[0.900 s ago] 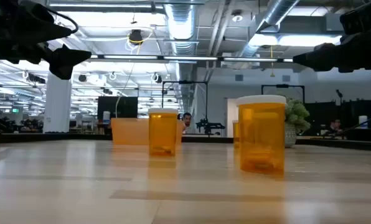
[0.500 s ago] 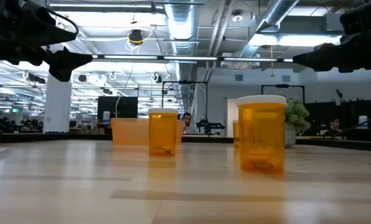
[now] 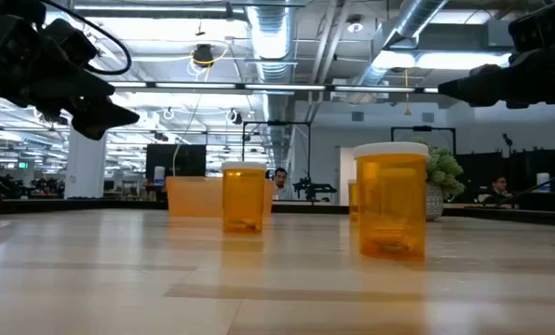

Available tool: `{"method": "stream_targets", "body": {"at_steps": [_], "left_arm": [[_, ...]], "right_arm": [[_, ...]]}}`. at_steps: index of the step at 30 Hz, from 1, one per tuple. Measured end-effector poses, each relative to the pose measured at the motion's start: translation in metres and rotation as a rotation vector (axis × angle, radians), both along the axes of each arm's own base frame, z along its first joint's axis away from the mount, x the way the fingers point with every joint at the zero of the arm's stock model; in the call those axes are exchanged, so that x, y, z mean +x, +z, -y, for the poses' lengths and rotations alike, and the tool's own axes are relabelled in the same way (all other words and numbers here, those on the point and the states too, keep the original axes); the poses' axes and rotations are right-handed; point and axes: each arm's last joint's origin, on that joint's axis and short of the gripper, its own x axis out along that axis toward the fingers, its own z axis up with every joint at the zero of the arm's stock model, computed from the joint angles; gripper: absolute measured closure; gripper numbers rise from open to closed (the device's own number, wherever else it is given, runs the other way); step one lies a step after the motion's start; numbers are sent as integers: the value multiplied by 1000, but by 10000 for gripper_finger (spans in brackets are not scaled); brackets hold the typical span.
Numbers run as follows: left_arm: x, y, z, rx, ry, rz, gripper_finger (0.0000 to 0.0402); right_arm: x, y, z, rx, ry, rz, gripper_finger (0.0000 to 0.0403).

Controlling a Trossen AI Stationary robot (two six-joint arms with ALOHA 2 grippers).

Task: Pick and place pill bottles into a basket
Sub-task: Put the orange pill bottle into the orange bin

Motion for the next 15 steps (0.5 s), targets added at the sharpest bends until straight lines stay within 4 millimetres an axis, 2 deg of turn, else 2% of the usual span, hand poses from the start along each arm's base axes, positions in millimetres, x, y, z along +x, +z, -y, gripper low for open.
{"method": "stream_targets", "body": {"at_steps": [6,9,15], "left_arm": [[12,-3,13,8,-68,-19,93],[19,-5,20,37,-64,-103,93],[52,6,38,167,-35,-237,97]], "right_arm": [[0,0,0,0,0,0,138],[0,0,0,0,0,0,138],[0,0,0,0,0,0,138]]}}
